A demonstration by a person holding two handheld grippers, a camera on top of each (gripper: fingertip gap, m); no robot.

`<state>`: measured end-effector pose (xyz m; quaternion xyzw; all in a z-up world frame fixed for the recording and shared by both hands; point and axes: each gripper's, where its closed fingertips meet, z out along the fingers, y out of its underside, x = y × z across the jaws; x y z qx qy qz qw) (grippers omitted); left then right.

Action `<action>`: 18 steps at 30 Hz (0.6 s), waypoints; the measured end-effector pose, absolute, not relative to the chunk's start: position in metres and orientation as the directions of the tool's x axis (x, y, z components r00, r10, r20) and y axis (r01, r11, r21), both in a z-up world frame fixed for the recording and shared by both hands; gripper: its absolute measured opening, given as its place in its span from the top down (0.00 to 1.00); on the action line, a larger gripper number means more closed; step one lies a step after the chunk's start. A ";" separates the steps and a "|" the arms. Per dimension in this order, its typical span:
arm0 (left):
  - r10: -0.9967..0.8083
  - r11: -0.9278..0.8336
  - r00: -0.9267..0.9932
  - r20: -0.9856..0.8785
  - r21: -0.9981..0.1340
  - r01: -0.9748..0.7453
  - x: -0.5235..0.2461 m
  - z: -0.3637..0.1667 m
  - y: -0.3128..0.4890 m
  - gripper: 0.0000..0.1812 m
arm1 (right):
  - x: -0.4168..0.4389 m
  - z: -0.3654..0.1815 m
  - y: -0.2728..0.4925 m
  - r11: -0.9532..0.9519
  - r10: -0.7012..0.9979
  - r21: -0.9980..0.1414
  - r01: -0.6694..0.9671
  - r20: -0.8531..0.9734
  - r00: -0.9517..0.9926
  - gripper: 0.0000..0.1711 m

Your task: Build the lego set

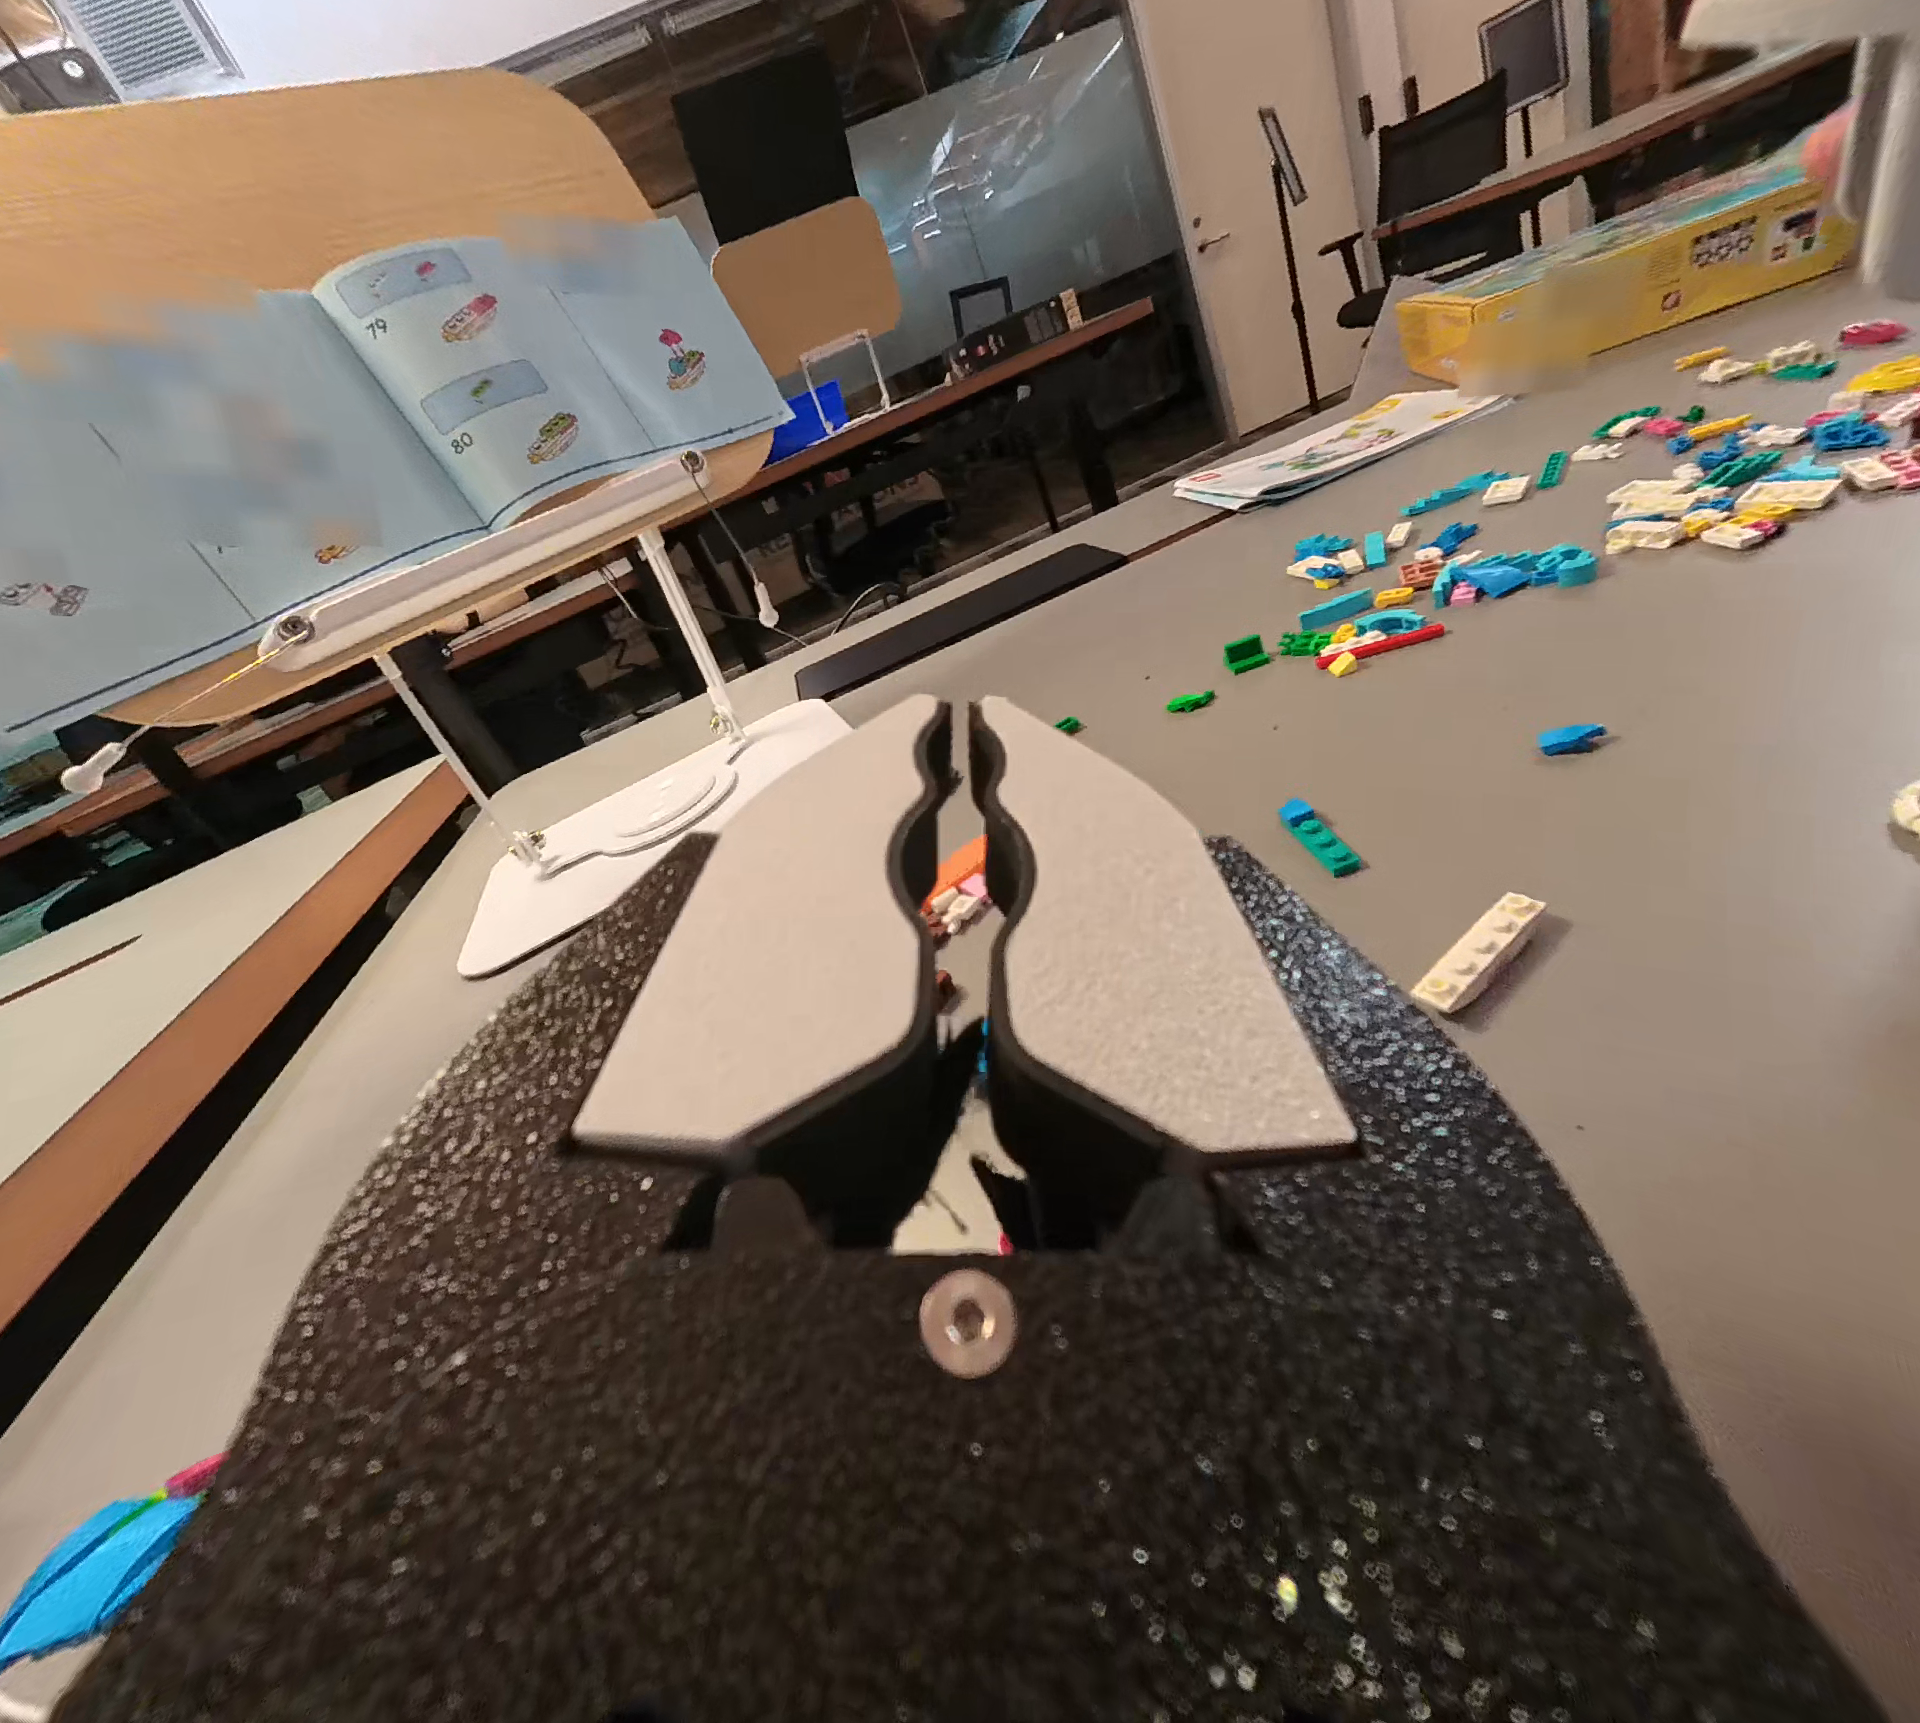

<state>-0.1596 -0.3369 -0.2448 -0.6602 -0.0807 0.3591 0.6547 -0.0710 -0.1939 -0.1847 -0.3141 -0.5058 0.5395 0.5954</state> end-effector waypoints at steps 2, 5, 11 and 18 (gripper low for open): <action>0.573 -0.125 0.736 -0.359 -0.927 -0.355 -0.160 -0.245 -0.336 0.99 | -0.065 -0.170 -0.180 0.207 0.964 -0.917 -0.342 0.251 -0.087 1.00; 0.551 -0.120 0.761 -0.343 -0.935 -0.334 -0.158 -0.248 -0.335 1.00 | -0.060 -0.156 -0.143 0.235 0.963 -0.929 -0.286 0.263 -0.065 1.00; 0.516 -0.104 0.785 -0.343 -0.935 -0.340 -0.153 -0.248 -0.330 1.00 | -0.071 -0.183 -0.071 0.447 0.877 -0.893 0.051 0.426 -0.224 1.00; 0.506 -0.130 0.778 -0.372 -0.925 -0.358 -0.151 -0.251 -0.327 1.00 | -0.071 -0.208 -0.018 0.520 0.833 -0.765 0.381 0.354 -0.425 0.99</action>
